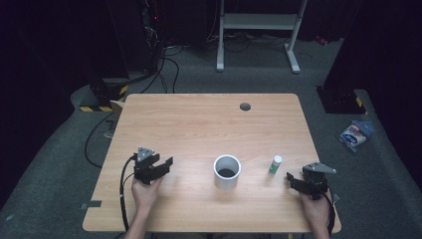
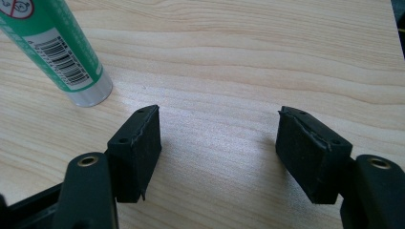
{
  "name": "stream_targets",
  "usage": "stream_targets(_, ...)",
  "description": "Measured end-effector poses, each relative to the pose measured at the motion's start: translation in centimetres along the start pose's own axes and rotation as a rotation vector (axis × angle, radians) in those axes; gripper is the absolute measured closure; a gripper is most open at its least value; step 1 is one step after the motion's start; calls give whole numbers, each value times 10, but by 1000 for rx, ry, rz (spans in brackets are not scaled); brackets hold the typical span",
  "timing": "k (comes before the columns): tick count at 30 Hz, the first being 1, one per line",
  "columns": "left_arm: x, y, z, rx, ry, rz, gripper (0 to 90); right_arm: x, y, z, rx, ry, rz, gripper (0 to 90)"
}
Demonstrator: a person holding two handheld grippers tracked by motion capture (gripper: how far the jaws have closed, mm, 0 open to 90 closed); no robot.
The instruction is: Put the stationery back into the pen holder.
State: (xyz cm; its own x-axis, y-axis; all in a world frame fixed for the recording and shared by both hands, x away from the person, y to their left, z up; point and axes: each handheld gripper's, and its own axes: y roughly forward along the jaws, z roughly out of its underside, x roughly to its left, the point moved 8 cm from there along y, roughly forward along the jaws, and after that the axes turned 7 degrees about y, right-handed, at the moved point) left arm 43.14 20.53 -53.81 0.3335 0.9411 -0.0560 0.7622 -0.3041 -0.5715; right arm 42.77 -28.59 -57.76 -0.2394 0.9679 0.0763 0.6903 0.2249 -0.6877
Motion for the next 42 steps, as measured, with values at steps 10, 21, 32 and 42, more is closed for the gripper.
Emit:
stream_targets(10, 17, 8, 23, 81, 27, -99, 389, 0, 0, 0, 0, 0, 0, 323)
stream_targets(21, 26, 14, 40, 123, 60, -173, 340, 0, 0, 0, 1, 3, 2, 322)
stream_targets(32, 28, 16, 39, 115, 45, -171, 331, 0, -1, 0, -1, 7, 2, 359)
stream_targets(42, 28, 16, 39, 115, 44, -171, 330, 22, -13, 6, 6, -34, -57, 386)
